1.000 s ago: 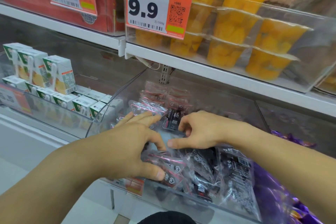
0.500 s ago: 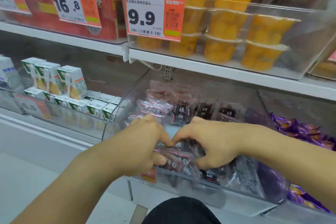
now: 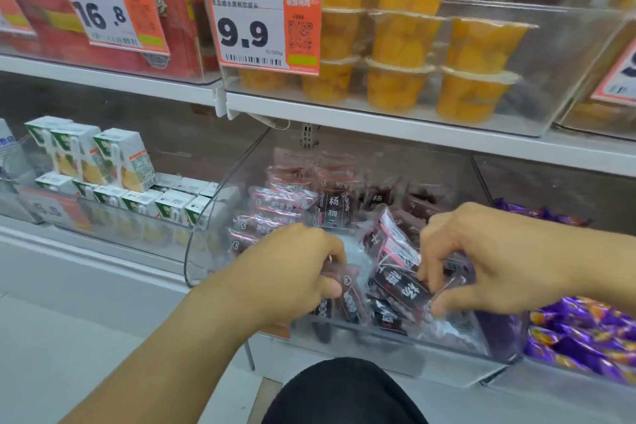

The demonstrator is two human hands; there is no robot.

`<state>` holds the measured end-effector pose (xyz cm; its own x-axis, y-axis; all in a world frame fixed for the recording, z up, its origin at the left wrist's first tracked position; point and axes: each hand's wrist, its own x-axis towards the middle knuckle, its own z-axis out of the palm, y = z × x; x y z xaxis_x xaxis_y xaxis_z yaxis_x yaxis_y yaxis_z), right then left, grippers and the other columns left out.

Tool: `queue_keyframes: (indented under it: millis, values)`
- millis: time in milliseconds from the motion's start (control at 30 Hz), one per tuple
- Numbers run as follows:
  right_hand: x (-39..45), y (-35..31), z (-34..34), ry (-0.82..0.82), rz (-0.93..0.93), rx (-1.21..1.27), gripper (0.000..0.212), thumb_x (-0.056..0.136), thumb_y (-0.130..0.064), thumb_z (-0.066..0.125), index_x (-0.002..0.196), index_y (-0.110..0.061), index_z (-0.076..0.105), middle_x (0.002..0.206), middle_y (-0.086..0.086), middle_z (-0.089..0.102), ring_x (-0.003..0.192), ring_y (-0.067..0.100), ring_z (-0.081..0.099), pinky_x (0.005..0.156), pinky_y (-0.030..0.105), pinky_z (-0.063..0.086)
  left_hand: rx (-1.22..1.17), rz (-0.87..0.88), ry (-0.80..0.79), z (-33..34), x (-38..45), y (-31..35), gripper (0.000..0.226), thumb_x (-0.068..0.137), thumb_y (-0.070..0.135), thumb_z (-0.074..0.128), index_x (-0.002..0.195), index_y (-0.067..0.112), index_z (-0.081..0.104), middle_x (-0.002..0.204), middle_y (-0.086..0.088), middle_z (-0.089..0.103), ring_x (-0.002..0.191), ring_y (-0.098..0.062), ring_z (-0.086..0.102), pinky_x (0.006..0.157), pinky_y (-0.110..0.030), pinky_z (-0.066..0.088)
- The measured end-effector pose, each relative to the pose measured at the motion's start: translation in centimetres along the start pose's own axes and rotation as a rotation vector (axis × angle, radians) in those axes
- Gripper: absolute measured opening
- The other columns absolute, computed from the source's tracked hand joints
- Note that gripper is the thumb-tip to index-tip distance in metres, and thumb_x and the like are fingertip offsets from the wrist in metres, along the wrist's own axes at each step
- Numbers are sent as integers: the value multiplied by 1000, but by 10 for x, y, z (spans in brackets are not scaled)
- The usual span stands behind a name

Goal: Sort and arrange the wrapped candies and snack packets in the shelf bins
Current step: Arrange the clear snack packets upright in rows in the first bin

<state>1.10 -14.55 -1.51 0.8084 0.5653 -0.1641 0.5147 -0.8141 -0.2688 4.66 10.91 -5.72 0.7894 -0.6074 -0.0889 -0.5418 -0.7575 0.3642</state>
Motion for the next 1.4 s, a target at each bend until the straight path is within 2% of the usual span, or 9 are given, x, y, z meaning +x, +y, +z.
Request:
queue_keyframes:
  millis: [200, 267, 400, 633, 800, 1000, 1167, 1300, 1400]
  values:
    - [24, -1, 11, 48, 56, -113, 53, 91, -63, 54, 70, -16, 61, 62, 2, 62, 59, 14, 56, 61, 26, 44, -94, -52, 158, -7, 12, -5, 16, 91, 29, 69, 107, 28, 72, 88, 21, 69, 73, 9, 58, 71, -21, 47]
    - [29, -3, 12, 28, 76, -89, 43, 81, -62, 70, 95, -23, 58, 71, -5, 66, 63, 7, 57, 65, 27, 46, -135, -58, 263, -11, 12, -4, 17, 91, 32, 68, 107, 32, 72, 78, 29, 61, 69, 10, 55, 69, -20, 42]
    - [39, -1, 13, 10, 123, 73, 88, 69, -72, 72, 138, -31, 35, 80, -5, 65, 68, 4, 60, 65, 30, 51, -203, -63, 478, -15, 18, -1, 18, 90, 35, 68, 107, 29, 73, 83, 28, 58, 84, 2, 57, 76, -20, 43]
    - [62, 7, 17, 115, 134, 53, 29, 87, -56, 67, 87, -27, 63, 59, -8, 61, 56, 0, 56, 62, 27, 46, -246, -31, 352, -12, 28, -17, 38, 84, 32, 76, 121, 27, 69, 107, 21, 67, 92, 16, 55, 87, -9, 45]
    - [63, -1, 19, 226, 131, -164, 38, 80, -61, 69, 106, -34, 61, 79, -13, 67, 77, 7, 61, 67, 31, 50, -230, -20, 150, -17, 20, -27, 62, 69, 27, 89, 125, 37, 64, 118, 29, 61, 100, 24, 50, 79, 6, 35]
    - [70, -8, 19, 127, 76, -300, 48, 70, -69, 73, 95, -29, 66, 81, -11, 67, 81, 12, 61, 66, 31, 48, -116, -54, 259, -25, 10, -30, 24, 70, 39, 86, 92, 35, 76, 100, 17, 67, 93, 2, 54, 79, -14, 37]
    - [74, 0, 12, 114, 134, -91, 31, 80, -33, 80, 100, -25, 58, 77, -10, 72, 74, 4, 65, 76, 34, 56, -55, -110, 115, -25, 8, -29, 22, 84, 25, 77, 106, 23, 76, 97, 6, 65, 87, -13, 61, 79, -25, 48]
    - [89, -3, 14, 207, 141, -127, 51, 84, -44, 75, 124, -23, 52, 82, -6, 67, 81, 16, 64, 75, 40, 56, -2, -106, 61, -21, 13, -30, 17, 92, 22, 68, 95, 5, 71, 92, -9, 61, 87, -25, 57, 77, -30, 46]
    - [107, -3, 17, 221, 196, -269, 29, 89, -43, 69, 94, -15, 69, 89, 2, 66, 80, 24, 65, 71, 40, 57, 25, -99, 43, -21, 11, -27, 17, 94, 22, 65, 92, 6, 69, 88, -4, 57, 87, -25, 56, 83, -36, 47]
